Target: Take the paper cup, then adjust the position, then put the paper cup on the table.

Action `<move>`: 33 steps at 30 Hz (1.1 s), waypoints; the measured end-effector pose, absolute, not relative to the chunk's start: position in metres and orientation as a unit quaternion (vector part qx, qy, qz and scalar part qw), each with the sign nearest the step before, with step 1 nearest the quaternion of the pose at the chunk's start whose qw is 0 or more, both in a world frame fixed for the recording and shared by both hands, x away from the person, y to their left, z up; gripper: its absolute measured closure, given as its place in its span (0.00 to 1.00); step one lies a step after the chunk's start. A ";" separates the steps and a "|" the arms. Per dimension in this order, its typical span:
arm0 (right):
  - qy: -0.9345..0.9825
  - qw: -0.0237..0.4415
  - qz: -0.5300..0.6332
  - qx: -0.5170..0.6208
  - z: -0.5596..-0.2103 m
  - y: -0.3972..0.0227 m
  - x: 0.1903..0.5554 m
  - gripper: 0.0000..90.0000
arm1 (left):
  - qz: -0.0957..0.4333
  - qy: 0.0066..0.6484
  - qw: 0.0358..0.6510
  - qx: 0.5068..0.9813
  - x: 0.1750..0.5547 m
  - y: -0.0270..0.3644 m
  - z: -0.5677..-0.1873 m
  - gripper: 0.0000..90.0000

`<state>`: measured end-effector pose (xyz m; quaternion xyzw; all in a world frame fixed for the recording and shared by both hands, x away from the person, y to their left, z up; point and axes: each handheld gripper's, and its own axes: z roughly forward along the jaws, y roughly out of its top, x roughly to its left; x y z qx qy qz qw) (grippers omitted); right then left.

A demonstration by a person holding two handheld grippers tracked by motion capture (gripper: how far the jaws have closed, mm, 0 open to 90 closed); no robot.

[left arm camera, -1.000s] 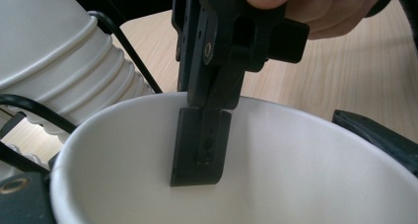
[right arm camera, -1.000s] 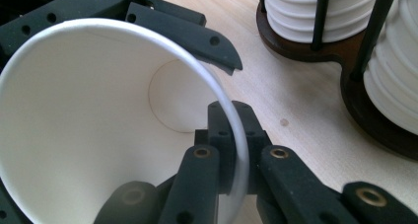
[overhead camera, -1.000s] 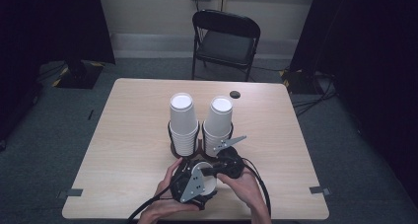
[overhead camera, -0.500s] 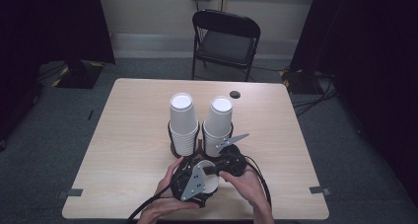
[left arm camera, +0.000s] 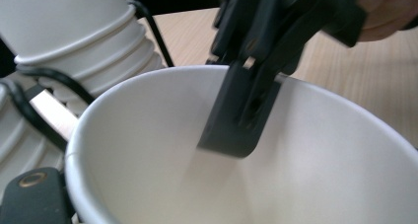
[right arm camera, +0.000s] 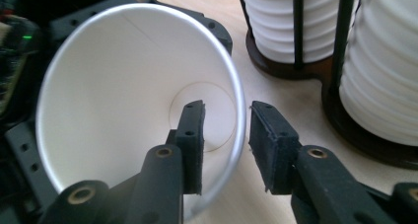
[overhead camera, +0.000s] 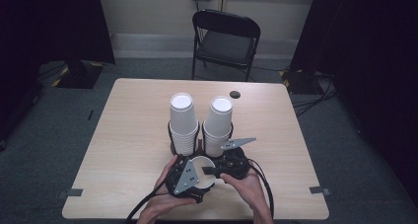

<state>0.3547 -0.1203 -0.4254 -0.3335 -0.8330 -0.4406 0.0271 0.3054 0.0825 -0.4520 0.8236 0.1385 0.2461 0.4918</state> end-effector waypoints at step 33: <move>-0.700 -0.133 -0.583 -0.392 -0.439 -0.181 0.335 0.38 | 0.225 0.273 0.569 0.742 0.322 0.145 -0.449 0.11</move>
